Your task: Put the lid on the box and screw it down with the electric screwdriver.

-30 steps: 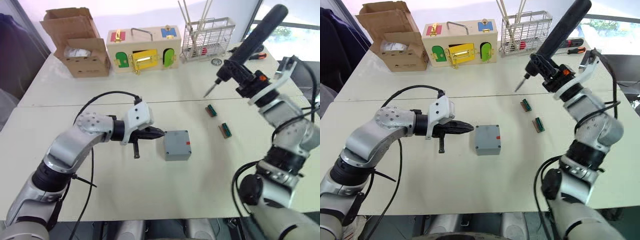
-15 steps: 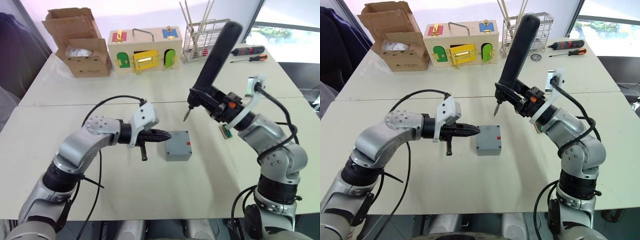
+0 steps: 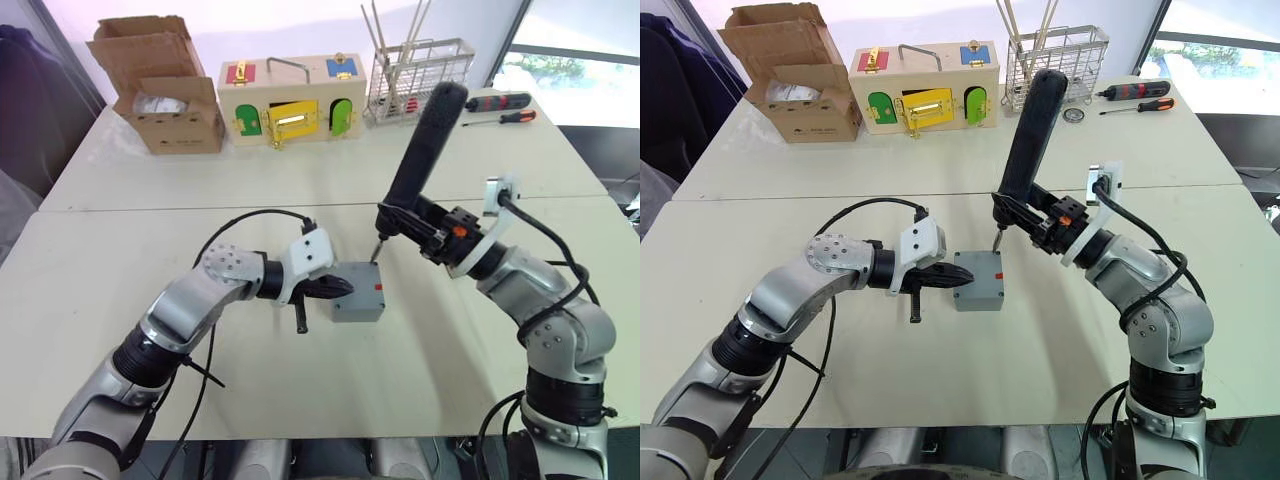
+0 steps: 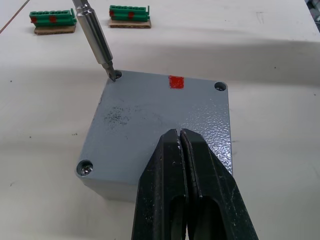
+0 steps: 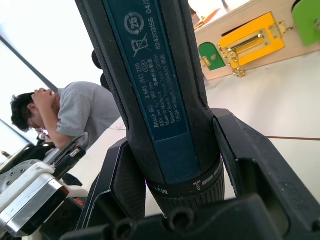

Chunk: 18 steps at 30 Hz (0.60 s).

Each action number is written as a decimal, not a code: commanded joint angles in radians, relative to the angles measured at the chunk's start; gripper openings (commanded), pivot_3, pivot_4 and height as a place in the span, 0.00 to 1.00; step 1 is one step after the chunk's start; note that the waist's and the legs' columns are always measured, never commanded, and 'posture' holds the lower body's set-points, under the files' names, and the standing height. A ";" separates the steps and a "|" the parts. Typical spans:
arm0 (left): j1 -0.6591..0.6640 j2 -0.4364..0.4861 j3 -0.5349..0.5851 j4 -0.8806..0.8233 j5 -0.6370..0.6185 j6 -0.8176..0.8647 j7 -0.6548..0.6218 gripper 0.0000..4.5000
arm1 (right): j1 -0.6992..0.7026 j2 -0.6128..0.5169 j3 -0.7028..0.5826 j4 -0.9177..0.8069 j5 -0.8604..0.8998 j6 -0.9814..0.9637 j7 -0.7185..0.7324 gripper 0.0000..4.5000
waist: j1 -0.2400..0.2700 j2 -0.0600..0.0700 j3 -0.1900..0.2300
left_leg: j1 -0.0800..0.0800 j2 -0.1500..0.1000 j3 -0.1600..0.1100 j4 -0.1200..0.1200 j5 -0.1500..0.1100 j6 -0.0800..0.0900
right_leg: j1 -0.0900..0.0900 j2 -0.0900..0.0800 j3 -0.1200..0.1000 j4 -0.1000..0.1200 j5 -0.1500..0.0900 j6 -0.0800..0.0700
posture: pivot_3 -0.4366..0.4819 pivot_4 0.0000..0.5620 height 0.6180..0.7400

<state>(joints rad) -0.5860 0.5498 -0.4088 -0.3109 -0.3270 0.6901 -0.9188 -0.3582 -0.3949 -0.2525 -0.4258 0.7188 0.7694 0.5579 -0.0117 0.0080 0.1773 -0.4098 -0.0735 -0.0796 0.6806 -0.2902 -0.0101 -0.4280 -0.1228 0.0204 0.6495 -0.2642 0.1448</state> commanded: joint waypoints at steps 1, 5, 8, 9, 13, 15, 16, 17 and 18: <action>-0.004 -0.001 -0.006 0.005 0.015 0.002 -0.009 0.00 | -0.001 -0.016 -0.030 -0.055 0.035 -0.040 -0.003 0.40 | 0.000 0.000 0.000 | 0.000 0.000 0.000 0.000 0.000 0.000 | 0.000 0.000 0.000 0.000 0.000 0.000 | 0.48 0.27 0.92; -0.006 0.003 -0.003 0.004 0.023 0.000 -0.014 0.00 | 0.006 -0.025 -0.031 -0.051 0.037 -0.050 -0.015 0.40 | 0.000 0.000 0.000 | 0.000 0.000 0.000 0.000 0.000 0.000 | 0.000 0.000 0.000 0.000 0.000 0.000 | 0.48 0.27 0.92; -0.005 0.003 -0.003 0.005 0.030 -0.002 -0.018 0.00 | 0.017 -0.034 -0.009 -0.049 0.025 -0.057 -0.008 0.40 | 0.000 0.000 0.000 | 0.000 0.000 0.000 0.000 0.000 0.000 | 0.000 0.000 0.000 0.000 0.000 0.000 | 0.48 0.27 0.92; -0.005 0.002 -0.002 0.007 0.031 -0.002 -0.018 0.00 | 0.020 -0.035 -0.003 -0.048 0.022 -0.060 -0.006 0.40 | 0.000 0.000 0.000 | 0.000 0.000 0.000 0.000 0.000 0.000 | 0.000 0.000 0.000 0.000 0.000 0.000 | 0.48 0.27 0.92; -0.004 0.000 -0.001 0.007 0.035 -0.001 -0.017 0.00 | 0.032 -0.037 0.027 -0.044 0.000 -0.084 -0.002 0.40 | 0.000 0.000 0.000 | 0.000 0.000 0.000 0.000 0.000 0.000 | 0.000 0.000 0.000 0.000 0.000 0.000 | 0.48 0.27 0.92; -0.002 0.000 0.000 0.003 0.035 0.002 -0.016 0.00 | 0.051 -0.057 0.073 -0.050 -0.031 -0.097 0.021 0.40 | 0.000 0.000 0.000 | 0.000 0.000 0.000 0.000 0.000 0.000 | 0.000 0.000 0.000 0.000 0.000 0.000 | 0.48 0.27 0.92; 0.002 0.000 0.000 0.000 0.033 0.006 -0.015 0.00 | 0.064 -0.063 0.103 -0.056 -0.045 -0.105 0.033 0.40 | 0.000 0.000 0.000 | 0.000 0.000 0.000 0.000 0.000 0.000 | 0.000 0.000 0.000 0.000 0.000 0.000 | 0.48 0.27 0.92; 0.004 0.000 0.000 -0.002 0.033 0.008 -0.015 0.00 | 0.073 -0.068 0.122 -0.060 -0.053 -0.111 0.039 0.40 | 0.000 -0.001 -0.001 | 0.000 0.000 0.000 0.000 0.000 0.000 | 0.000 0.000 0.000 0.000 0.000 0.000 | 0.48 0.27 0.92; 0.006 0.001 -0.001 -0.002 0.033 0.009 -0.015 0.00 | 0.082 -0.074 0.143 -0.064 -0.058 -0.115 0.048 0.40 | 0.000 -0.002 -0.002 | 0.001 0.000 0.000 0.000 0.000 0.000 | 0.001 0.000 0.000 0.000 0.000 0.000 | 0.48 0.27 0.92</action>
<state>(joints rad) -0.5901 0.5460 -0.4087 -0.3067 -0.3047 0.6901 -0.9337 -0.2982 -0.4566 -0.1559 -0.4608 0.6715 0.6519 0.5800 -0.0119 0.0064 0.1758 -0.4090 -0.0733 -0.0797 0.6805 -0.2903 -0.0099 -0.4272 -0.1225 0.0201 0.6495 -0.2642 0.1448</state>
